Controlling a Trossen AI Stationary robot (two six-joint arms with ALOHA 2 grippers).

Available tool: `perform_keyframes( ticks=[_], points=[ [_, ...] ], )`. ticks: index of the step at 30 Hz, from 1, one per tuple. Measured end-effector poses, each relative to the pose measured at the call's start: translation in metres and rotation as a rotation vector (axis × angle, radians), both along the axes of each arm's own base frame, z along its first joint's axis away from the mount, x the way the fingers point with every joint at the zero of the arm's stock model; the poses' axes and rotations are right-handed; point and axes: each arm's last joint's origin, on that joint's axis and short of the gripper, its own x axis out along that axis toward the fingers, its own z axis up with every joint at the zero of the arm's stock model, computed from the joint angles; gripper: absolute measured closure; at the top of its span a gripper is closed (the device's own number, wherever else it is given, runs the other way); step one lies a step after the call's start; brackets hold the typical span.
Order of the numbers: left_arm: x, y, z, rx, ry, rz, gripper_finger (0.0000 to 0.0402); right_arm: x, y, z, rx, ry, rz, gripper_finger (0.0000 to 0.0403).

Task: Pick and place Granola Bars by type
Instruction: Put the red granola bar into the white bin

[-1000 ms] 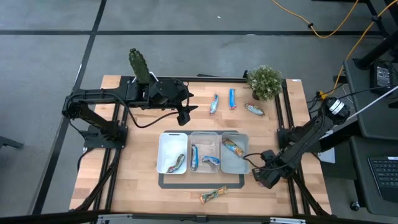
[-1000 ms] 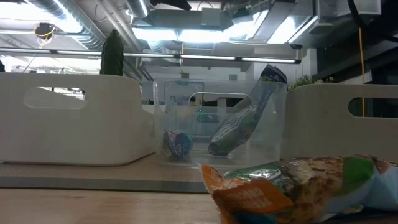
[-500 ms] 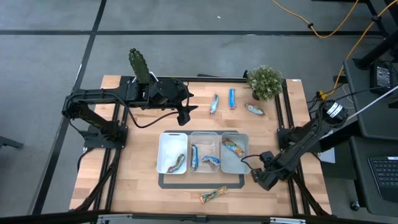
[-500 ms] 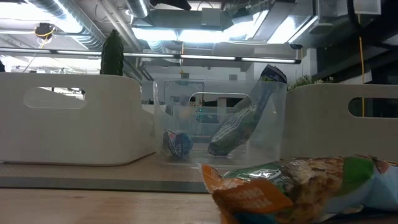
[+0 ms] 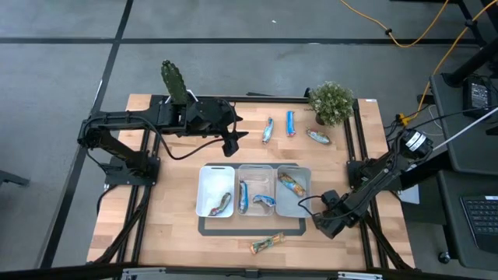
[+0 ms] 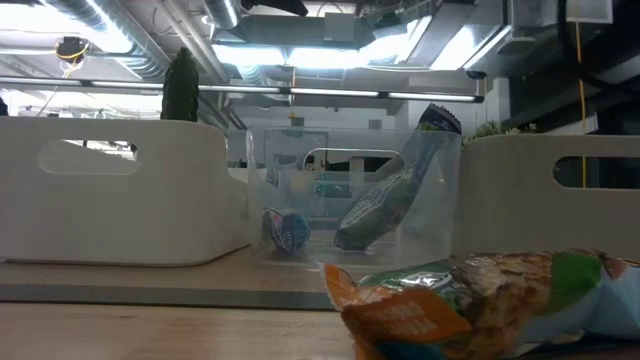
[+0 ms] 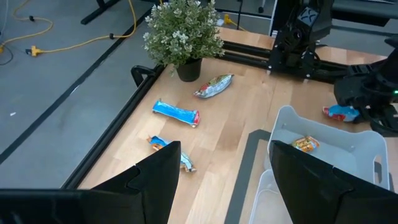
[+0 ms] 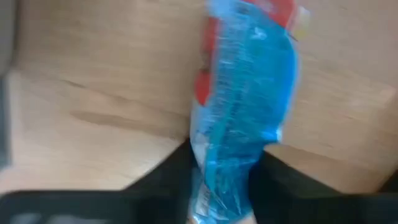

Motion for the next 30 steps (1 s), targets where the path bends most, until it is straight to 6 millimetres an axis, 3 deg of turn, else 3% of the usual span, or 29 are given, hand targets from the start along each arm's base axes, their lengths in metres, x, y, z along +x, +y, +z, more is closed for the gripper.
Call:
perform_keyframes(
  ticks=[4,9,13,16,23,26,30],
  points=[
    [0.000,0.000,0.000,-0.005,-0.003,0.003,0.0164,-0.002,-0.001,0.012,0.025,-0.021,0.037,0.0374],
    [0.000,0.000,0.000,-0.009,-0.004,0.006,0.0164,-0.010,-0.004,0.040,0.011,-0.011,0.074,0.0364],
    [0.000,0.000,0.000,-0.009,-0.004,0.006,0.0164,-0.018,-0.012,0.081,-0.100,-0.044,0.094,0.0363],
    [0.000,0.000,0.000,-0.007,-0.004,0.008,0.0164,-0.022,-0.022,0.119,-0.233,-0.193,0.130,0.0380],
    [0.002,0.000,0.003,-0.005,-0.036,0.008,0.0164,-0.020,-0.048,0.206,-0.601,-0.767,0.334,0.0370],
    [0.003,0.000,0.005,-0.004,-0.064,0.008,0.0164,-0.024,-0.062,0.231,-0.728,-0.864,0.387,0.0359],
    [0.006,0.000,0.010,-0.008,-0.127,-0.005,0.0164,-0.028,-0.078,0.249,-0.822,-0.901,0.499,0.0371]
  ],
)
